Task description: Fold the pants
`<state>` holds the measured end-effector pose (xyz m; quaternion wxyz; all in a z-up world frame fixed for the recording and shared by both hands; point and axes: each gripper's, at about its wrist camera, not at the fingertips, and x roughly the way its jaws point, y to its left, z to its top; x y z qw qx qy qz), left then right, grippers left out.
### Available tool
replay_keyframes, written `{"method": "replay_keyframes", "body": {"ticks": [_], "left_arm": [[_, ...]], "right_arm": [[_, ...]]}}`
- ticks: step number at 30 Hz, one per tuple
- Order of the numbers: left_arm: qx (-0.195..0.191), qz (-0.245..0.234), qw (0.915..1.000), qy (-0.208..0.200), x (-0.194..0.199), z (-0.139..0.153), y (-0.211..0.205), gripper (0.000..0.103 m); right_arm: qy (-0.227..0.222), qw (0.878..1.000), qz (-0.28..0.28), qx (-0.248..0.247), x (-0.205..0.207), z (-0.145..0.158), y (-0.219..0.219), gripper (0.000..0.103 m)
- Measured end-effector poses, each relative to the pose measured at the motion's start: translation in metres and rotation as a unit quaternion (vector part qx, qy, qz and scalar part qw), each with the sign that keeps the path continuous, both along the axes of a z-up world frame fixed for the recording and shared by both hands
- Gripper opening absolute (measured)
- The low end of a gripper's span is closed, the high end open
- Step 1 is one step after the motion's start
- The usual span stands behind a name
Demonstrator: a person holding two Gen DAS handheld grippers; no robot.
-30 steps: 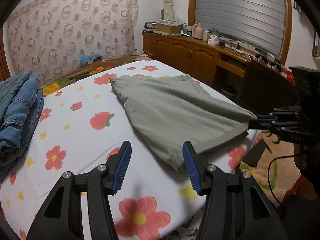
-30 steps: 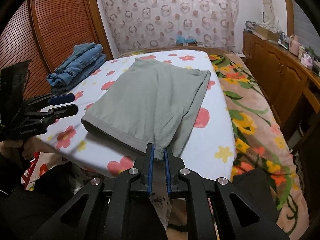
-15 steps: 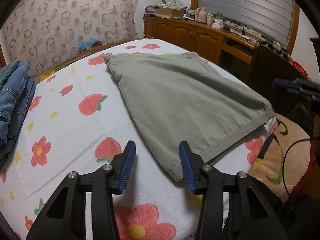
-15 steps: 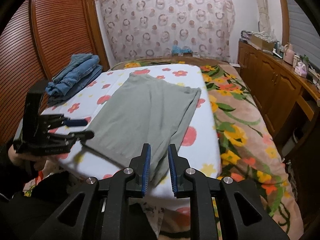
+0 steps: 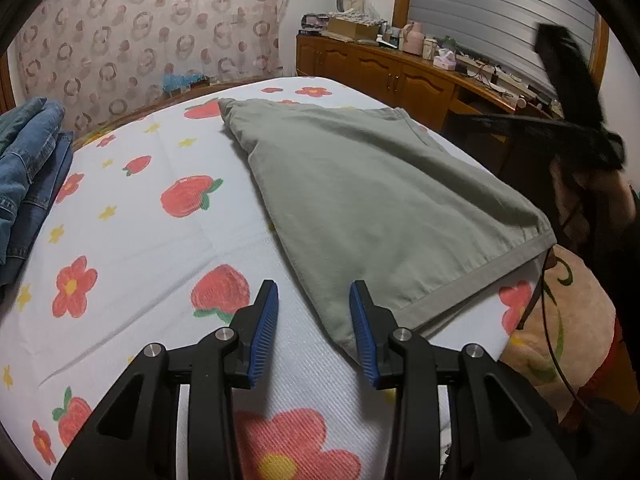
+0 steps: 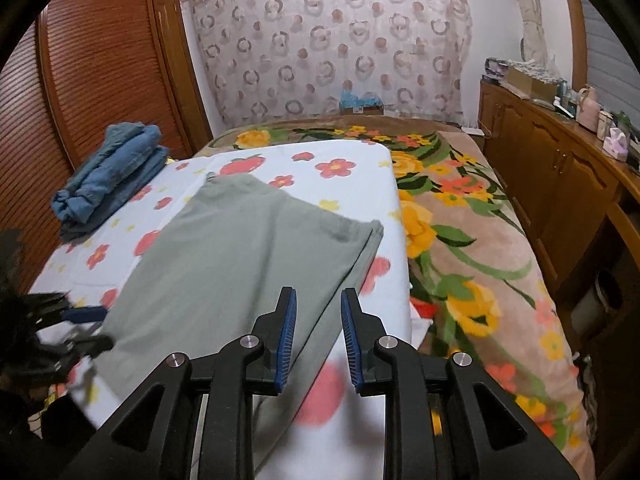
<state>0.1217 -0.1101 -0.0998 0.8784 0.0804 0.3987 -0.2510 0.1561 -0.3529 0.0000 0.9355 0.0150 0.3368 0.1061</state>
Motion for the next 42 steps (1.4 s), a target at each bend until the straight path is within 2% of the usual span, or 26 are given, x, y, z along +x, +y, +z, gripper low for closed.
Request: {"method": "replay_keyframes", "body": {"ticks": [7, 14, 20, 24, 26, 30, 34, 42], "left_arm": [[-0.008, 0.002, 1.0, 0.0, -0.001, 0.0, 0.002, 0.038], [-0.013, 0.002, 0.9999, -0.002, -0.001, 0.0, 0.004, 0.038], [-0.011, 0.001, 0.9999, -0.004, -0.002, -0.001, 0.004, 0.038], [-0.011, 0.001, 0.9999, -0.005, -0.002, -0.001, 0.004, 0.038], [-0.01, 0.0, 0.9999, -0.006, -0.003, -0.001, 0.003, 0.038], [-0.011, 0.0, 0.9999, -0.006, -0.003, -0.001, 0.003, 0.038], [-0.011, 0.0, 0.9999, -0.006, -0.003, -0.001, 0.003, 0.038], [-0.01, 0.0, 0.9999, -0.006, -0.003, -0.001, 0.003, 0.038]], "right_arm": [[0.023, 0.999, 0.003, -0.027, 0.05, -0.006, 0.004, 0.023], [0.048, 0.998, 0.001, -0.035, 0.076, -0.015, -0.003, 0.023], [0.052, 0.998, 0.011, -0.038, 0.083, -0.014, -0.006, 0.022], [0.052, 0.998, 0.023, -0.025, 0.086, -0.014, -0.01, 0.008], [0.05, 0.998, 0.027, -0.02, 0.087, -0.014, -0.012, 0.005], [0.045, 0.999, 0.024, -0.019, 0.086, -0.012, -0.014, 0.004], [0.031, 0.999, -0.008, -0.02, 0.086, -0.009, -0.019, 0.004], [0.034, 0.998, -0.035, -0.027, 0.09, -0.011, -0.012, 0.004]]}}
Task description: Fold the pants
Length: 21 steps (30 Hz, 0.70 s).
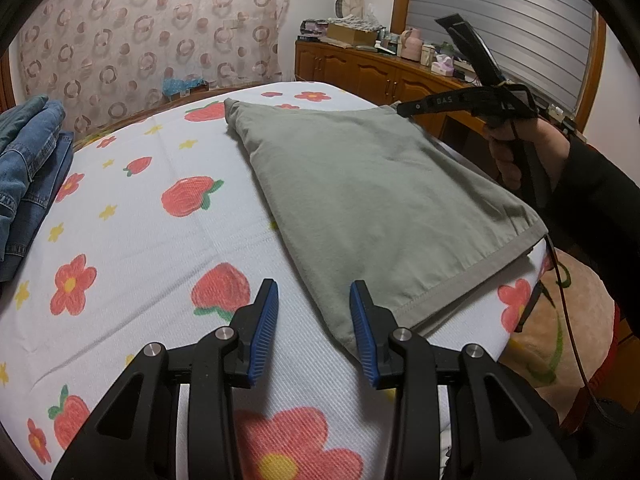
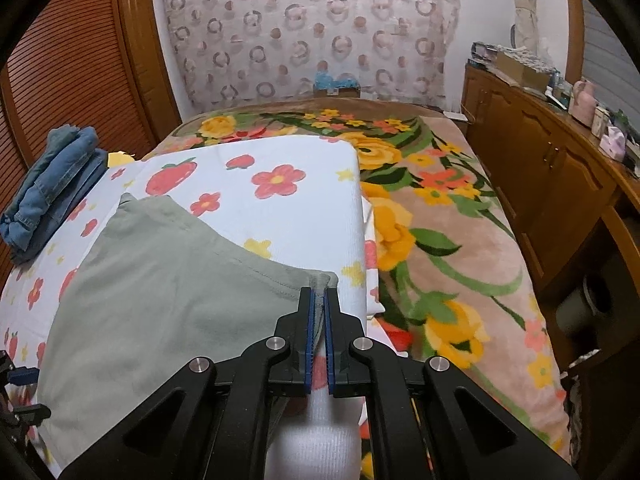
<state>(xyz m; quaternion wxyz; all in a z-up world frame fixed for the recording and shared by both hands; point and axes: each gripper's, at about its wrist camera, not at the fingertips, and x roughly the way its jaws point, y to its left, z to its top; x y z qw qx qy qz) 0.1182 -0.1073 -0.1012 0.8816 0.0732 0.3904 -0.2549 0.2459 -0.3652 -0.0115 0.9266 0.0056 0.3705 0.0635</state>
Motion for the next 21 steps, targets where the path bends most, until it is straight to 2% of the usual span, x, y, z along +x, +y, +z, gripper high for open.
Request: {"method": "replay_keyframes", "body": {"ticks": [2, 4, 9, 11, 15, 21], "left_arm": [[-0.001, 0.0, 1.0, 0.0, 0.0, 0.0, 0.0, 0.038], [0.0, 0.001, 1.0, 0.0, 0.0, 0.0, 0.0, 0.038], [-0.001, 0.002, 1.0, 0.003, -0.002, 0.0, -0.001, 0.04], [-0.003, 0.004, 1.0, 0.006, -0.001, 0.001, -0.001, 0.047], [0.0, 0.008, 0.9999, 0.008, 0.001, 0.002, -0.001, 0.051], [-0.002, 0.011, 0.9999, 0.012, 0.004, 0.003, 0.001, 0.067]], "right_arm": [[-0.003, 1.0, -0.007, 0.003, -0.002, 0.003, -0.002, 0.004], [-0.003, 1.0, -0.011, 0.005, -0.006, 0.007, -0.005, 0.01], [-0.013, 1.0, 0.004, 0.008, -0.033, 0.017, -0.002, 0.01], [-0.021, 1.0, 0.011, 0.013, -0.05, 0.021, 0.001, 0.01], [-0.036, 0.999, 0.023, 0.018, -0.087, 0.024, 0.008, 0.012], [-0.04, 0.999, 0.021, 0.027, -0.13, 0.015, 0.008, 0.025]]}}
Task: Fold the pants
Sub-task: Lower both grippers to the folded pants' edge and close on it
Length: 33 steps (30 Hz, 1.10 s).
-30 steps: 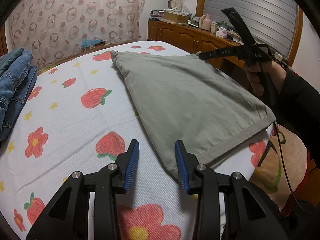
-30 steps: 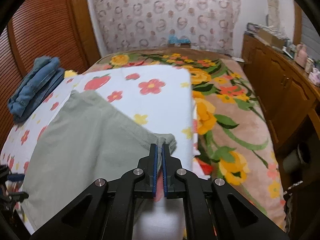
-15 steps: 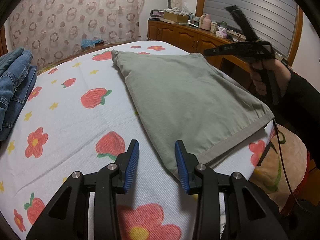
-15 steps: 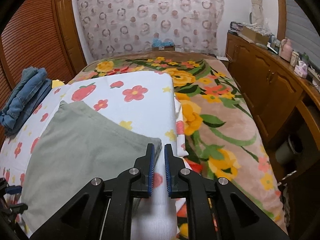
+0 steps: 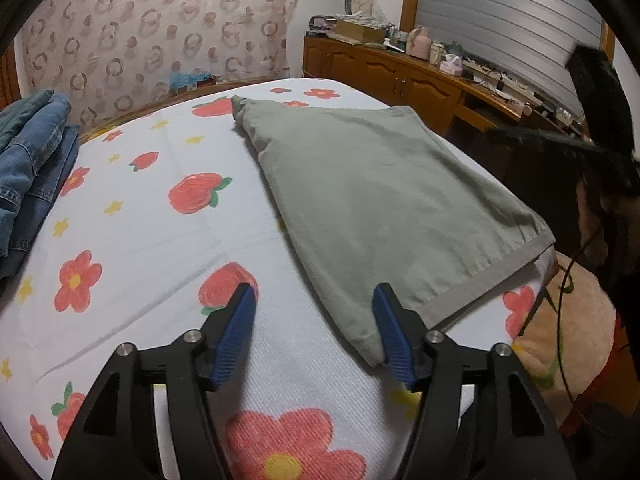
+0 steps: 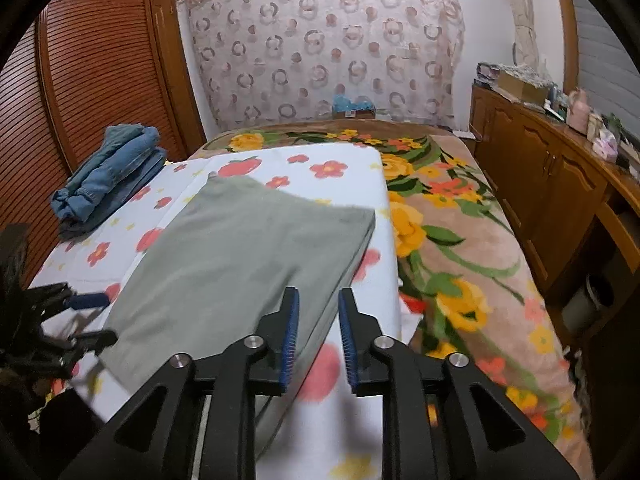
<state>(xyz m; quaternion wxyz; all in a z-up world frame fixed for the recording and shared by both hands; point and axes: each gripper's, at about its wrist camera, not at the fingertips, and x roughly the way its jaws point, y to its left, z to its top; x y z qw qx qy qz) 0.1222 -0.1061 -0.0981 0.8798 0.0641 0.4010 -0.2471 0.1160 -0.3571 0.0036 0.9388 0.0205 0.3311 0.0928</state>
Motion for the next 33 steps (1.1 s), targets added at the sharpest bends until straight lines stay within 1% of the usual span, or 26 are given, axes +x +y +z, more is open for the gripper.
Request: {"method": "replay_keyframes", "body": {"ticks": [1, 2, 5, 9, 11, 15, 23, 25, 27, 29, 31, 33], "left_arm": [[-0.003, -0.001, 1.0, 0.0, 0.0, 0.001, 0.001, 0.076], [-0.008, -0.002, 1.0, -0.003, -0.001, 0.002, 0.001, 0.079], [-0.008, -0.003, 0.9999, -0.01, -0.002, 0.006, 0.001, 0.079], [-0.011, 0.004, 0.9996, -0.026, -0.006, 0.012, 0.003, 0.079], [-0.009, 0.006, 0.9995, -0.031, -0.006, 0.014, 0.004, 0.079], [-0.003, 0.006, 0.9996, -0.027, -0.004, 0.013, 0.004, 0.078], [0.013, 0.007, 0.9998, -0.012, -0.002, 0.002, 0.004, 0.077], [0.014, 0.008, 0.9998, -0.009, -0.001, -0.001, 0.004, 0.077], [0.014, 0.009, 0.9998, -0.006, 0.0, -0.003, 0.005, 0.077], [0.013, 0.009, 0.9999, -0.005, -0.001, -0.003, 0.005, 0.077], [0.011, 0.009, 0.9999, -0.008, -0.002, -0.002, 0.005, 0.076], [0.008, 0.004, 0.9999, -0.009, -0.004, -0.001, 0.004, 0.071]], "right_arm": [[0.003, 1.0, -0.004, 0.006, -0.005, -0.003, -0.001, 0.027], [0.003, 1.0, -0.007, 0.013, -0.01, -0.004, -0.003, 0.027], [0.002, 1.0, -0.012, 0.021, -0.022, -0.005, -0.004, 0.029], [0.003, 1.0, -0.01, 0.022, -0.033, -0.004, 0.002, 0.037], [0.003, 1.0, -0.006, 0.03, -0.038, -0.005, 0.005, 0.037], [0.003, 1.0, -0.002, 0.025, -0.048, -0.008, 0.012, 0.037], [0.029, 0.999, 0.008, 0.032, -0.058, -0.015, 0.016, 0.037], [0.03, 0.999, 0.01, 0.03, -0.059, -0.014, 0.016, 0.035], [0.037, 0.999, 0.012, 0.024, -0.058, -0.016, 0.017, 0.026], [0.048, 0.999, 0.008, 0.011, -0.055, -0.02, 0.02, 0.025], [0.052, 0.999, 0.008, 0.009, -0.055, -0.021, 0.021, 0.026], [0.048, 0.999, 0.007, 0.012, -0.055, -0.02, 0.023, 0.026]]}}
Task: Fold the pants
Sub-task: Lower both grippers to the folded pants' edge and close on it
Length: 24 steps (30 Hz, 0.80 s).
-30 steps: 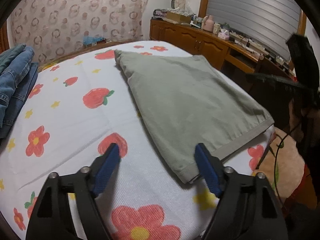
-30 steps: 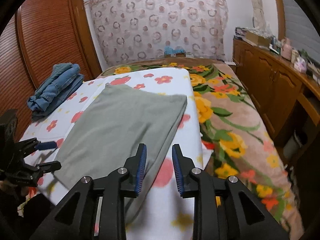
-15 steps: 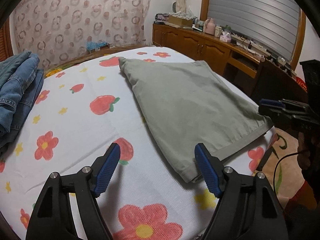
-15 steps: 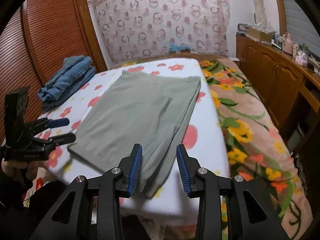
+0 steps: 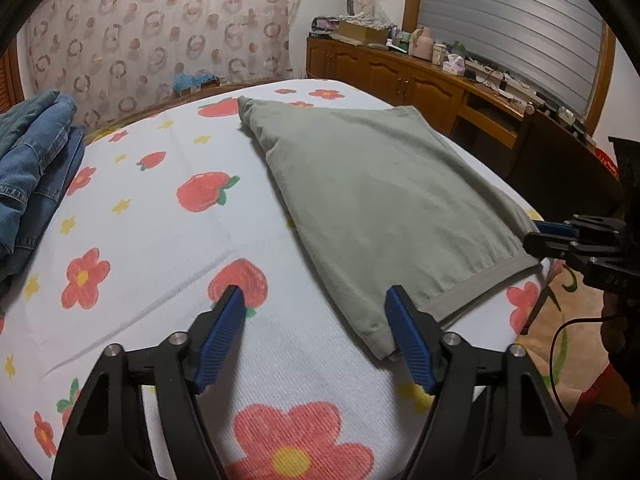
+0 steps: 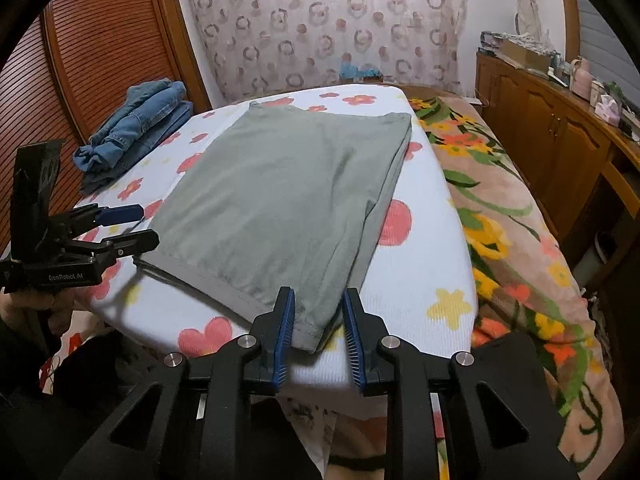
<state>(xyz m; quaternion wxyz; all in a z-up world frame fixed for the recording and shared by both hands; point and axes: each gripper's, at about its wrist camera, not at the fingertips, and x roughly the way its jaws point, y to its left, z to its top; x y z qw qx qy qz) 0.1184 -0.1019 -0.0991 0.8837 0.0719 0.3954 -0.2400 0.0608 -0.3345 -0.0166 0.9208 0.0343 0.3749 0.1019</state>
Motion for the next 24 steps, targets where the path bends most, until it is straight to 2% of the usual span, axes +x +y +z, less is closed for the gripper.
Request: {"method": "replay_keyframes", "body": {"ticks": [5, 8, 14, 24], "left_arm": [[-0.003, -0.013, 0.9999, 0.003, -0.004, 0.0, -0.003, 0.053], [-0.006, -0.02, 0.9998, 0.007, -0.005, 0.0, -0.004, 0.048], [-0.014, -0.026, 0.9995, 0.01, -0.009, 0.001, -0.003, 0.044], [-0.02, -0.039, 0.999, 0.013, -0.022, 0.004, -0.001, 0.041]], "right_arm": [[-0.003, 1.0, -0.009, 0.005, 0.001, -0.001, 0.001, 0.026], [-0.003, 1.0, -0.011, 0.004, -0.001, -0.004, 0.002, 0.028], [-0.004, 1.0, -0.013, 0.0, -0.003, -0.005, 0.003, 0.032], [-0.005, 1.0, -0.006, 0.012, -0.004, -0.006, 0.001, 0.032]]}}
